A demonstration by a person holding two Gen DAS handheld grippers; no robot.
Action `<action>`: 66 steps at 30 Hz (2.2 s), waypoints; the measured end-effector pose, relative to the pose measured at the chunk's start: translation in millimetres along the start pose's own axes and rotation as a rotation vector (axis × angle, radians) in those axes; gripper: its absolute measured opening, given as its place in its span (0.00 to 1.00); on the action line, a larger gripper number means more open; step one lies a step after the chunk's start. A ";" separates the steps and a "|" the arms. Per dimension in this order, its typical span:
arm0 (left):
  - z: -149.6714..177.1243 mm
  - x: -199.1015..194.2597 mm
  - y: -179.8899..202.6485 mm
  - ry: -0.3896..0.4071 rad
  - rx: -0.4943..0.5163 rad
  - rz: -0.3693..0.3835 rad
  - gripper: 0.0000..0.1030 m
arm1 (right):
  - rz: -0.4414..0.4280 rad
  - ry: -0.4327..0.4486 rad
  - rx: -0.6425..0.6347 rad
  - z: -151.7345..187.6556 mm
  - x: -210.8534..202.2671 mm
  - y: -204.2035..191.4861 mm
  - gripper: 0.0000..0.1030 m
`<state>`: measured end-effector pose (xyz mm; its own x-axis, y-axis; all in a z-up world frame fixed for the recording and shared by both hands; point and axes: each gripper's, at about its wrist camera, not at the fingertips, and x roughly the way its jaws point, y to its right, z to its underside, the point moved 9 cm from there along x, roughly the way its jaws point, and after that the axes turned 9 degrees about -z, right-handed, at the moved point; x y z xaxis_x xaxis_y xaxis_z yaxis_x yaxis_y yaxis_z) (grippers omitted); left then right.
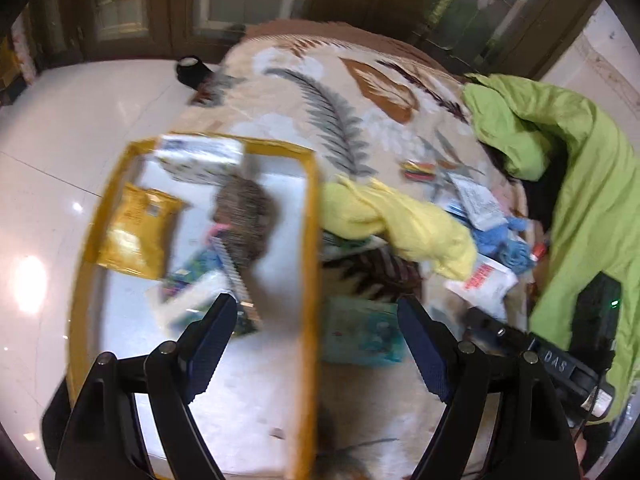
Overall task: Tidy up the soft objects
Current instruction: 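Grasp the teal barcode packet with the right tool, then grasp and lift the yellow towel with the left tool while the right tool holds the teal packet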
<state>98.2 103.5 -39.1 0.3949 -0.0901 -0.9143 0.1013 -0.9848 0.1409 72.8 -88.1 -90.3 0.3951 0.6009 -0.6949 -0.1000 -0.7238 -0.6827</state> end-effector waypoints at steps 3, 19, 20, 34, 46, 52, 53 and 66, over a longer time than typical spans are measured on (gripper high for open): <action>4.2 2.0 19.9 -0.012 0.048 0.020 0.80 | -0.148 -0.074 0.051 16.7 -0.2 -1.7 0.44; -11.6 -23.6 -28.6 0.025 -0.047 0.004 0.80 | -0.062 -0.280 -0.941 68.1 46.0 -108.3 0.50; -12.0 -24.5 -32.4 0.024 -0.056 0.004 0.80 | -0.057 -0.311 -1.009 73.6 50.2 -110.1 0.50; -4.3 0.7 -56.8 -0.055 -0.107 -0.003 0.80 | 0.001 -0.653 -1.291 70.4 100.4 -97.0 0.54; -12.2 0.8 -15.9 -0.043 -0.026 0.036 0.80 | 0.040 -0.477 -0.987 43.2 71.7 -73.4 0.13; -20.9 20.7 39.3 -0.063 0.079 0.077 0.80 | 0.004 -0.348 -0.561 37.4 3.9 -15.1 0.13; -19.9 22.8 45.6 -0.070 0.081 0.083 0.80 | -0.007 -0.324 -0.496 34.1 -0.8 -8.0 0.13; -39.9 68.2 86.4 -0.193 -0.272 0.100 0.80 | -0.088 -0.261 -0.347 28.9 -27.5 3.9 0.13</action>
<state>170.3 18.2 -74.2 0.2377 -0.2360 -0.9422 0.3209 -0.8965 0.3055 35.1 -97.6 -80.3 0.1402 0.6989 -0.7014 0.2541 -0.7101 -0.6567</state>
